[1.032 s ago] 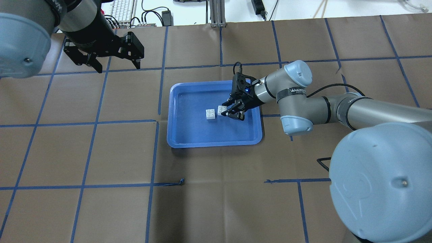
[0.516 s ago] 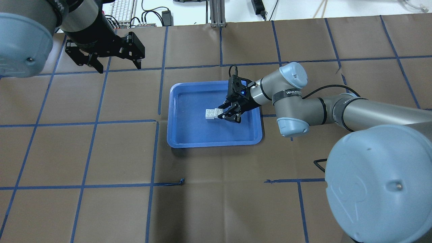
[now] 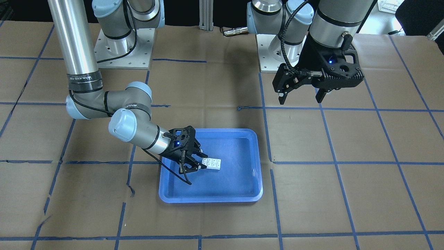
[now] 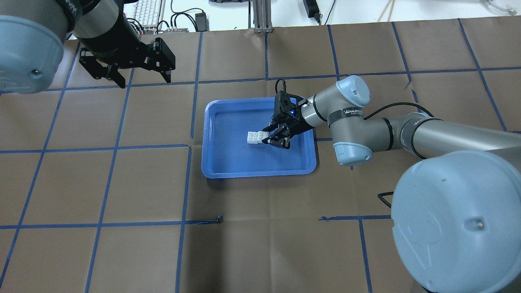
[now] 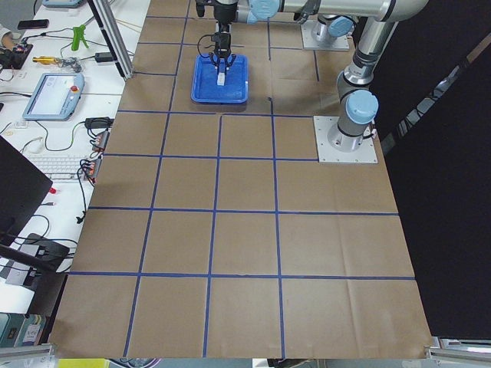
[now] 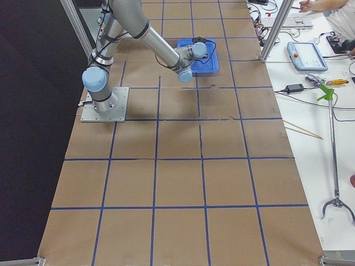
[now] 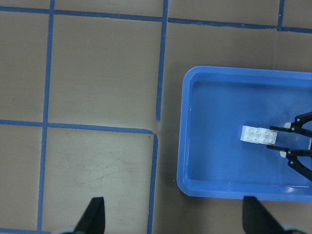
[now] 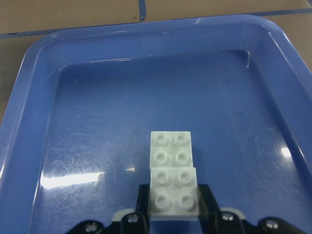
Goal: Assemble white blocks and place on blue tray
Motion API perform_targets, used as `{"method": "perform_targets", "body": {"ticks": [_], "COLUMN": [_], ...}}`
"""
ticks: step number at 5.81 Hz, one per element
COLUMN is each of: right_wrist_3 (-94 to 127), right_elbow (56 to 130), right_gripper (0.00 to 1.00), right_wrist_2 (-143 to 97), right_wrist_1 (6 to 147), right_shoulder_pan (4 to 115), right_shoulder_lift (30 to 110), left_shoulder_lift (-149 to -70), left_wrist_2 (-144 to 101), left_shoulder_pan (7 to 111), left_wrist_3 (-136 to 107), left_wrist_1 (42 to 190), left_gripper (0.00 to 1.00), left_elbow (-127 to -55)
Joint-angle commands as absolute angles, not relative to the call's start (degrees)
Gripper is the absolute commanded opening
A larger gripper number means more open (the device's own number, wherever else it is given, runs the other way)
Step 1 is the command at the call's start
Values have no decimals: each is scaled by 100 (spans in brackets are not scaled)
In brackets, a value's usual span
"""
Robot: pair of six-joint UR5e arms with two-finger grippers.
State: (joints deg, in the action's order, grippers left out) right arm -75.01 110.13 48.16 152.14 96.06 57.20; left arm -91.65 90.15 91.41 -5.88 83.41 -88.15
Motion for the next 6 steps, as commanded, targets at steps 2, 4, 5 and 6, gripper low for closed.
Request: {"method": "perform_targets", "body": {"ticks": [2,4,5,6], "right_wrist_3": [-7497,-7497,-7497,-7497], "right_elbow": [11013,11013,11013,11013], "right_gripper": [25,26,26,26], "right_wrist_2": [4816,4816,4825,4825], "right_wrist_1": [15231,15197,15188,15205], "right_shoulder_pan": [9606,9606,9606,9606], "right_shoulder_lift": [5713,5704,5704,5669], "left_shoulder_lift": [-9123,-9123,-9123,-9123], "left_wrist_2": [9009,9000,9000,9000], "left_shoulder_pan": [9141,9141,9141,9141], "left_wrist_3": [-589,-589,-589,-589], "left_wrist_1": [8341,8332,8341,8341], "left_gripper": [99,99,99,99], "left_elbow": [-8815,-8815,-8815,-8815]}}
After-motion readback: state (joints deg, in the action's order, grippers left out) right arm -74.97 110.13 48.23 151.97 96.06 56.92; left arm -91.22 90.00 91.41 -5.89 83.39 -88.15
